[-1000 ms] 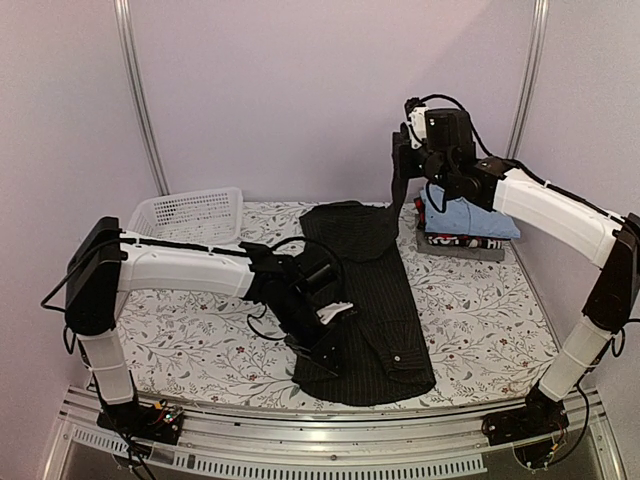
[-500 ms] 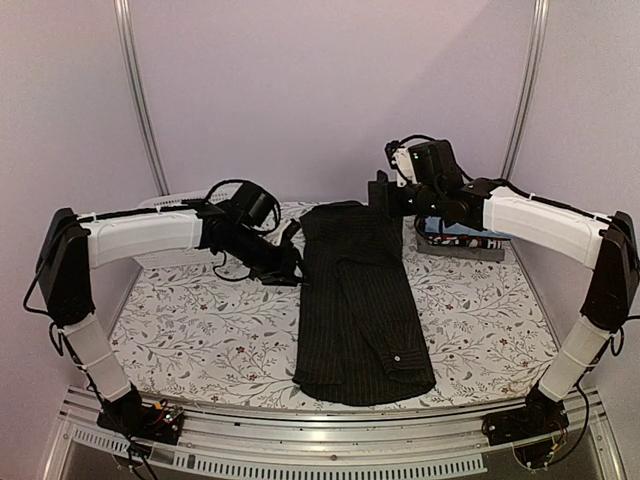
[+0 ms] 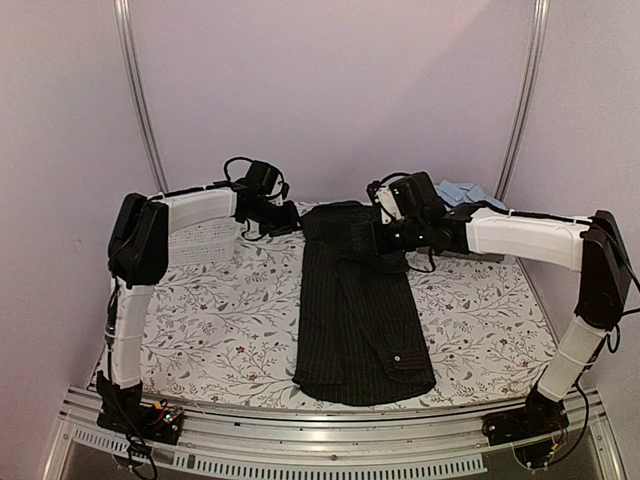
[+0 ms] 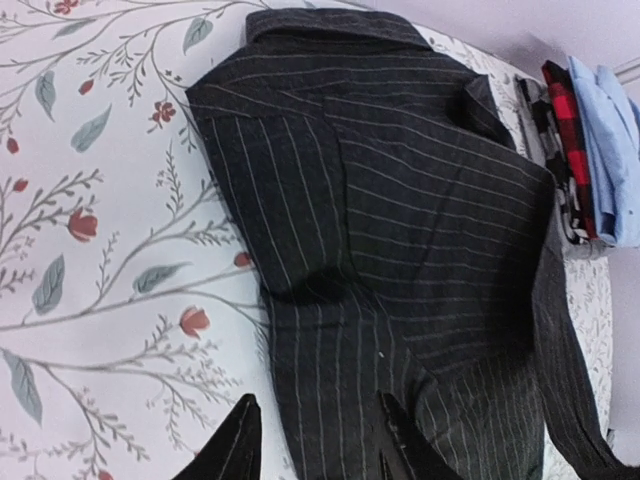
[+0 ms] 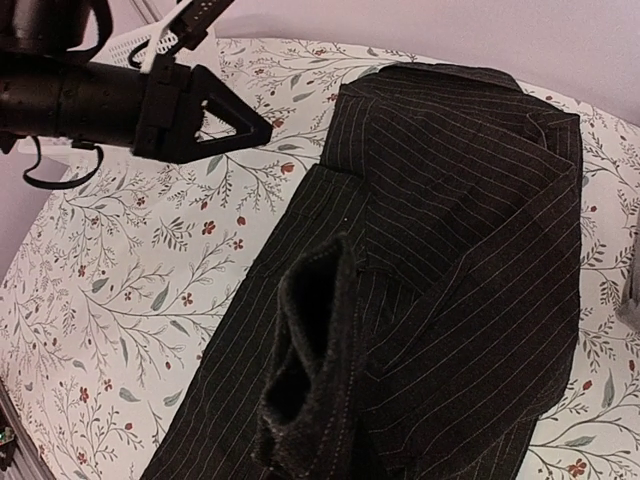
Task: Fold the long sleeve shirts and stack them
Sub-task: Adjust the rectangle-folded shirt at the center of the board.
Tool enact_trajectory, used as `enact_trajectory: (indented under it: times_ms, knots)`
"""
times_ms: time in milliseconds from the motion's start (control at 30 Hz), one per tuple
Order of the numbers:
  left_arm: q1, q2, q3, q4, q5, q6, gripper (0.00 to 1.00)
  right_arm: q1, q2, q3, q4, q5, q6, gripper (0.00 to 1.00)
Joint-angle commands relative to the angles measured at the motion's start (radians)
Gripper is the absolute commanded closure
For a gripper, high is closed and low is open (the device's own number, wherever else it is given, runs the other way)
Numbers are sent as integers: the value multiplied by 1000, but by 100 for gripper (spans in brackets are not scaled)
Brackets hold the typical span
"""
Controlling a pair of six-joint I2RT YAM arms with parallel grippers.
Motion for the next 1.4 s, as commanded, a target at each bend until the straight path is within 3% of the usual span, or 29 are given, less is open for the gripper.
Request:
enact_trajectory:
  times_ms: [0, 300, 500, 667, 800, 1100, 1367]
  knots:
    - [21, 156, 184, -5, -64, 44, 62, 27, 11, -25, 12, -25, 20, 100]
    - [49, 383, 398, 32, -81, 68, 60, 127, 36, -31, -23, -61, 0, 100]
    - [47, 452, 443, 99, -31, 71, 60, 204, 114, -7, -30, -94, 18, 95]
    - [45, 486, 458, 147, -10, 72, 62, 258, 181, 7, -22, -128, 39, 100]
    - [37, 531, 507, 158, 9, 71, 69, 282, 244, 16, -33, -169, 43, 100]
    - [39, 557, 544, 221, 48, 53, 98, 305, 351, 31, -115, -268, 36, 100]
    - [70, 573, 586, 278, 77, 60, 100, 331, 379, 5, -156, -306, 32, 100]
